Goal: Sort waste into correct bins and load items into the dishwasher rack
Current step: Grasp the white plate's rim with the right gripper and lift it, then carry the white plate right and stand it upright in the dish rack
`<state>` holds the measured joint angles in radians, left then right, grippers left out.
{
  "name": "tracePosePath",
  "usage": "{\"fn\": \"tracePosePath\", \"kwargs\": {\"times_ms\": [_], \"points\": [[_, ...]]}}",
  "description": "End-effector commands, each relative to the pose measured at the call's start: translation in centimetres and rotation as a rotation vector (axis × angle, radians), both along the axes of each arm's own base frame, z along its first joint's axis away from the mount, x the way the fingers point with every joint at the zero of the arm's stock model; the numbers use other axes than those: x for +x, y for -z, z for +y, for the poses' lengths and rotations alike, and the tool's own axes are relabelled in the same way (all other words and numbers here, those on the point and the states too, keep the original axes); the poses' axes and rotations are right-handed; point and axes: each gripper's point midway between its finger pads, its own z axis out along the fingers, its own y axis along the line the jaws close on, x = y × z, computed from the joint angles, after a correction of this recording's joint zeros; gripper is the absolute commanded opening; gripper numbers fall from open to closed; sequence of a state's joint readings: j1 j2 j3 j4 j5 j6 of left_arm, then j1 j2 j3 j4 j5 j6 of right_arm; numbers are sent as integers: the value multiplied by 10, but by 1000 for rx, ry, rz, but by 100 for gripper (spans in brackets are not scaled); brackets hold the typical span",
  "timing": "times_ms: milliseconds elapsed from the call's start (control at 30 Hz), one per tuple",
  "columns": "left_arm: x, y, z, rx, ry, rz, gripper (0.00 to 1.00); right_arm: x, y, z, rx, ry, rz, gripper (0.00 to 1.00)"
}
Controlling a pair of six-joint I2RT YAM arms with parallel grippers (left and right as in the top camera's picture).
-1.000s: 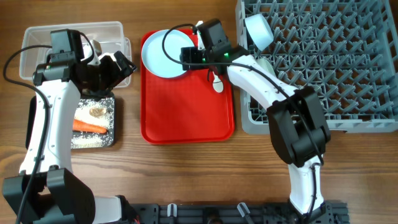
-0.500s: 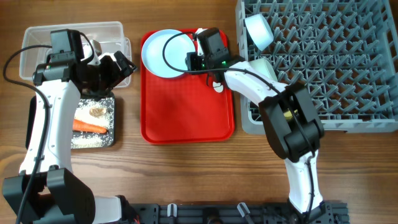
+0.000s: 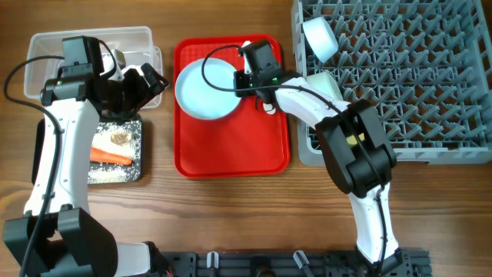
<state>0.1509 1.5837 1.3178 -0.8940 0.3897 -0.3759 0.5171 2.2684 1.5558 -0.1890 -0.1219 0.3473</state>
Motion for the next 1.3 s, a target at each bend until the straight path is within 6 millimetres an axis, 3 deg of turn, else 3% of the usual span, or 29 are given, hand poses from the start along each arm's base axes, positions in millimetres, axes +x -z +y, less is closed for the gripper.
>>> {"fn": "tracePosePath", "kwargs": {"times_ms": [0,233,333,433,600,700,867,1033,1167,1267], "points": [[1,-7,1,3,-2,-22,100,-7,10,-22,-100,49,33,4],[1,-7,1,3,-2,-21,100,-15,-1,-43,-161,76,69,4],[1,-7,1,3,-2,-21,100,-13,-19,-51,-170,51,45,4],[1,-7,1,3,-2,-21,100,-9,-57,-52,-168,11,-36,4],[1,-7,1,3,-2,-21,100,-6,-140,-50,-113,-7,-202,4],[1,-7,1,3,-2,-21,100,-6,-184,-62,-111,43,-290,4],[1,-7,1,3,-2,-21,100,1,-248,-127,-204,292,-438,4],[1,-7,1,3,-2,-21,100,-5,-311,-227,-403,575,-581,4],[1,-7,1,3,-2,-22,100,-18,-336,-291,-629,766,-621,4],[1,-7,1,3,-2,-21,100,-24,-338,-311,-761,789,-605,4]]}}
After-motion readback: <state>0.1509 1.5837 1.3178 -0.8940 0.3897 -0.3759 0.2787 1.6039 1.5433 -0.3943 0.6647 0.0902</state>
